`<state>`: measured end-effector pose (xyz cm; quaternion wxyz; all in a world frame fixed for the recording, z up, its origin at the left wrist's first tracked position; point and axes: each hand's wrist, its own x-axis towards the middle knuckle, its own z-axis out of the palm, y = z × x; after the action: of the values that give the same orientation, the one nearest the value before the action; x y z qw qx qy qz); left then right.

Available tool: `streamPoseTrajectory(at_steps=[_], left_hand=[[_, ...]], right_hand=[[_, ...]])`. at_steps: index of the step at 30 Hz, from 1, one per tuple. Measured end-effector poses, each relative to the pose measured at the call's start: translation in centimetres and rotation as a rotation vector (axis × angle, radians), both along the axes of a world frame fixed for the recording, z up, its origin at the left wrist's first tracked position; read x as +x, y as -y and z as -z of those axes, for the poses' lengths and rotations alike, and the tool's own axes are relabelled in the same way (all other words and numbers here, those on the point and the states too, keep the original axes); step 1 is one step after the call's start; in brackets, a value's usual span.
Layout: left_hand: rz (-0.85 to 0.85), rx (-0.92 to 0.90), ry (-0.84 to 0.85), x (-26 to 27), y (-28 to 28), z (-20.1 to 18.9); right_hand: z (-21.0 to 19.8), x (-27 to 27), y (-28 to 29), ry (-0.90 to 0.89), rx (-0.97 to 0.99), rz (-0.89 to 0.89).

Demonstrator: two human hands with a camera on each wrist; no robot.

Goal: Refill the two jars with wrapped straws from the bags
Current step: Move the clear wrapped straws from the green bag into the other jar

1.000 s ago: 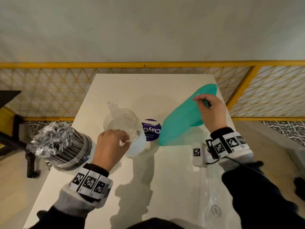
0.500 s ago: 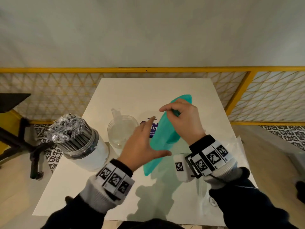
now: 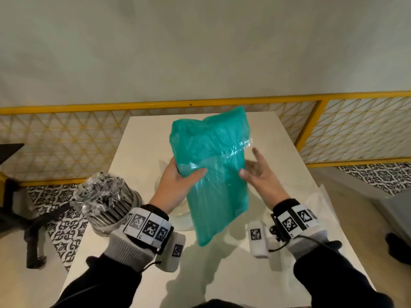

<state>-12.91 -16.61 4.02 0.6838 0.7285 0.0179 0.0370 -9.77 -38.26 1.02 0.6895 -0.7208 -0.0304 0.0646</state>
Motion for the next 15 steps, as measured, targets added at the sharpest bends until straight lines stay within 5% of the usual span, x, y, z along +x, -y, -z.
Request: streamPoseTrajectory(at_steps=[5,12,15], left_hand=[[0.041,-0.106,0.017,0.6,-1.1,-1.1],[-0.031,-0.122,0.174,1.5,-1.8,-2.7],[-0.180,0.039,0.256,2.0,-1.8,-2.3]], right_hand=[[0.5,-1.1,-2.7,-0.112,0.155,-0.131],[-0.3,-1.7,-2.9,-0.043,0.073,0.084],[0.3,-2.3,-2.7,-0.006,0.050,0.156]])
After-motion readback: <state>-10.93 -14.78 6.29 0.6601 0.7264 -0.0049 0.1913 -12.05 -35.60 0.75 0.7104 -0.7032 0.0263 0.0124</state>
